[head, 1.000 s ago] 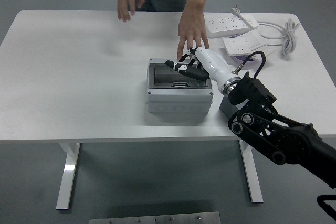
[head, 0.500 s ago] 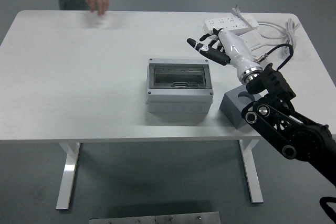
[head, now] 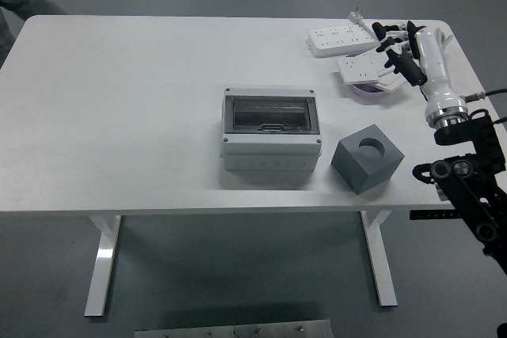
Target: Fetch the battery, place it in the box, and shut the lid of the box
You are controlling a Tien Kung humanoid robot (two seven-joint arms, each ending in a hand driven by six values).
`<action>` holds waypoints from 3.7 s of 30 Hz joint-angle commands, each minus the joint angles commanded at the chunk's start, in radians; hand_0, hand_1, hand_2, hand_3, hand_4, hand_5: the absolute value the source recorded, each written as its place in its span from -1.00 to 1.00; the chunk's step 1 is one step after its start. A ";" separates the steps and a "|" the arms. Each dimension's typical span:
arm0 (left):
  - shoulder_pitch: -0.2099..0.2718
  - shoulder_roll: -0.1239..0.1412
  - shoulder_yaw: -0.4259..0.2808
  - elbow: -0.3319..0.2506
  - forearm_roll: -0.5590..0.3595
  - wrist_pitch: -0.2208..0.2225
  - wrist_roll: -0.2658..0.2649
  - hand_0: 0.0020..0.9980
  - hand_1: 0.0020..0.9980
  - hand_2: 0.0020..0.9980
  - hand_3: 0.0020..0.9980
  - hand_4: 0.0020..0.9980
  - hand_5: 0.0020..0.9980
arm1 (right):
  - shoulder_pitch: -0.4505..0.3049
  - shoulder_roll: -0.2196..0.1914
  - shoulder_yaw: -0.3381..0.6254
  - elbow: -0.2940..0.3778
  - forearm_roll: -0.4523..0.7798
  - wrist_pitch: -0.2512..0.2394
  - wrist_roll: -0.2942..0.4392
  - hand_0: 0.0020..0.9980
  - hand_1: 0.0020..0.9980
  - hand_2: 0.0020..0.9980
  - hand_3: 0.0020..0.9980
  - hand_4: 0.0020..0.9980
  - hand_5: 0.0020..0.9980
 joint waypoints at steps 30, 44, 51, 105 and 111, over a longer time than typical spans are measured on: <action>0.029 -0.033 0.023 0.006 -0.033 0.024 -0.008 0.27 0.40 0.15 0.08 0.00 -1.00 | -0.162 0.028 0.363 -0.016 0.748 0.242 0.300 1.00 0.80 0.67 1.00 1.00 1.00; 0.025 -0.038 0.004 0.002 0.000 0.006 0.004 0.27 0.40 0.15 0.08 0.00 -1.00 | -0.165 0.026 0.415 -0.011 0.708 0.192 0.306 1.00 0.96 0.90 0.89 1.00 1.00; 0.022 -0.040 0.002 0.002 0.000 0.002 0.007 0.27 0.40 0.15 0.08 0.00 -1.00 | -0.161 0.023 0.405 -0.017 0.708 0.196 0.305 1.00 0.38 0.61 1.00 1.00 1.00; 0.022 -0.039 0.003 0.003 -0.005 -0.008 0.022 0.27 0.40 0.15 0.08 0.00 -1.00 | -0.155 0.018 0.387 -0.010 0.632 0.029 0.232 -0.43 0.22 0.78 1.00 1.00 1.00; 0.023 -0.038 0.000 0.002 -0.005 -0.009 0.024 0.27 0.40 0.15 0.08 0.00 -1.00 | -0.155 0.014 0.385 0.003 0.596 0.026 0.219 -0.66 -0.19 0.78 1.00 1.00 1.00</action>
